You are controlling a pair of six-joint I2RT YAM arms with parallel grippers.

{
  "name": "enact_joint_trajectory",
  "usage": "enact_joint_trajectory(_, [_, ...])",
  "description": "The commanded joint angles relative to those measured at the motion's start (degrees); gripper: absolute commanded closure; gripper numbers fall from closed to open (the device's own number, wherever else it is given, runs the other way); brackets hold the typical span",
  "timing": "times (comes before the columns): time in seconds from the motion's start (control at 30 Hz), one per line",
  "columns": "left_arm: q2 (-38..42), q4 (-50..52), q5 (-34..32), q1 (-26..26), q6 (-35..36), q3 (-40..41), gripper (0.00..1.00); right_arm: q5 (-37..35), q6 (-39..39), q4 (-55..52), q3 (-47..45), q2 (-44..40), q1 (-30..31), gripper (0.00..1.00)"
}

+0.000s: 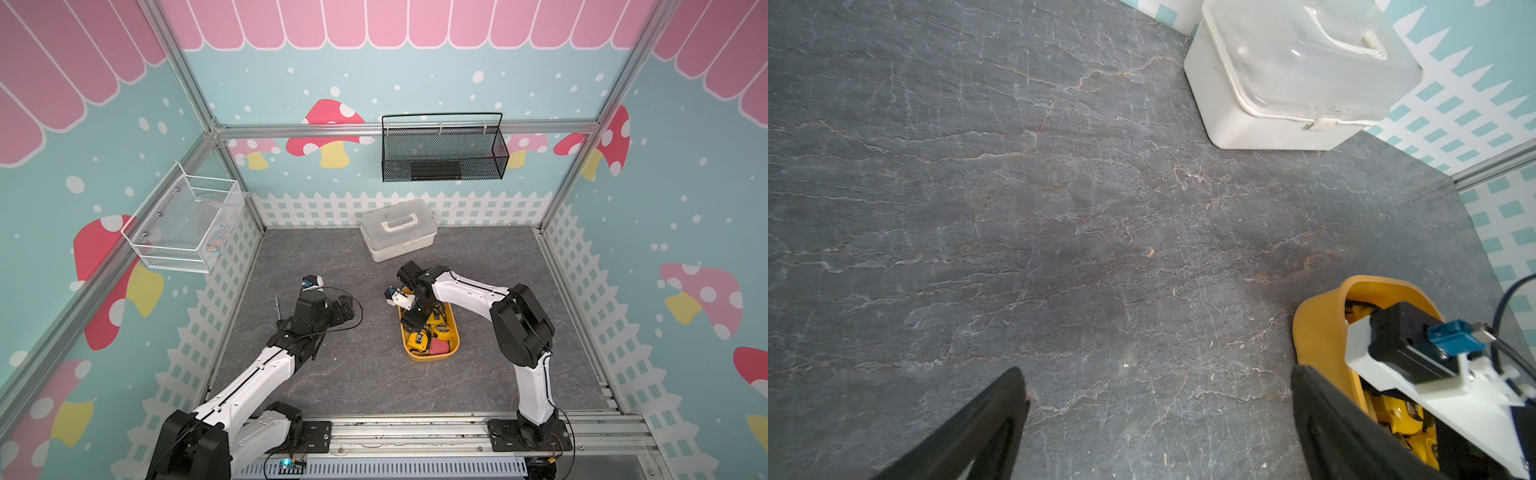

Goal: Take the tape measure out of the storage box
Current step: Pick up the tape measure from the storage box.

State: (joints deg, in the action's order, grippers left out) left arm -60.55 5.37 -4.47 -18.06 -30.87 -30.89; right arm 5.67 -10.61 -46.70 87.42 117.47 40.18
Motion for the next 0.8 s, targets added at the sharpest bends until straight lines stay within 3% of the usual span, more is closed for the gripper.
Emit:
enact_joint_trajectory(0.0, [-0.5,0.7,0.6,0.3,-0.6,0.0,0.01,-0.9,-1.1,-1.1,1.0,1.2,0.4,0.31])
enact_joint_trajectory(0.37, [0.0,-0.5,0.7,0.3,-1.4,1.6,0.01,1.0,-0.7,-1.0,1.2,1.4,0.4,0.38])
enact_joint_trajectory(0.77, [0.1,-0.8,0.9,0.3,-1.9,2.1,0.01,1.3,-0.3,-1.1,0.4,2.3,0.4,0.38])
